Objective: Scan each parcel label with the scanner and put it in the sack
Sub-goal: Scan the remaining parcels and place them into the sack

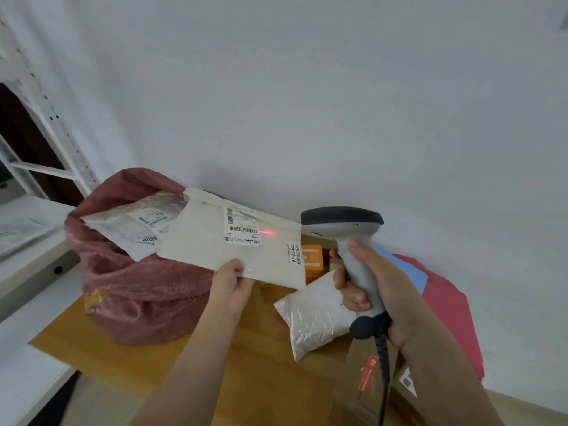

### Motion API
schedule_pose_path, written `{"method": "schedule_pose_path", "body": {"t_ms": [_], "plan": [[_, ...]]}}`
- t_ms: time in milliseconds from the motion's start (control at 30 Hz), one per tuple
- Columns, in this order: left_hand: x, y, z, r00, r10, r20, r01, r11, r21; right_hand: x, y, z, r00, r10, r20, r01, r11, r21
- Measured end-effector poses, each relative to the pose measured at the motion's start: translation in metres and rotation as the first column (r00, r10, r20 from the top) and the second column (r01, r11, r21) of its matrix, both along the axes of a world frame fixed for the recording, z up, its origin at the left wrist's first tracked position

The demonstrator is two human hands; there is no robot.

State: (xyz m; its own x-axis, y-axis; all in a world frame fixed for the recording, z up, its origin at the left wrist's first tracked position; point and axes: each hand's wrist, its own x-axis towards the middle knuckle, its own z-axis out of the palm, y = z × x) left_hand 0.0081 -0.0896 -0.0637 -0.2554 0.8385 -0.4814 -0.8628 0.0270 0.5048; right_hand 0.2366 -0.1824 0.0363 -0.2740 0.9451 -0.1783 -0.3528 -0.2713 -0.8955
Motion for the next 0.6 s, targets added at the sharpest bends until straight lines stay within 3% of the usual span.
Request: {"method": "schedule_pose_path", "body": {"t_ms": [167,367,600], "plan": [[0.008,-0.002,0.001,0.998,-0.001,0.063,0.000,1.000,0.003,0.012,-0.009,0.007,0.998,0.005,0.064,-0.003,1.000,-0.021],[0.019,-0.004,0.002,1.000,-0.017,0.026,0.017,1.000,0.018,0.025,-0.014,0.012,1.000,0.012,-0.027,-0.012,1.000,0.013],[0.021,-0.010,-0.001,1.000,-0.008,0.005,0.008,1.000,0.018,0.033,-0.016,0.010,0.999,0.036,0.014,-0.036,0.998,0.050]]}}
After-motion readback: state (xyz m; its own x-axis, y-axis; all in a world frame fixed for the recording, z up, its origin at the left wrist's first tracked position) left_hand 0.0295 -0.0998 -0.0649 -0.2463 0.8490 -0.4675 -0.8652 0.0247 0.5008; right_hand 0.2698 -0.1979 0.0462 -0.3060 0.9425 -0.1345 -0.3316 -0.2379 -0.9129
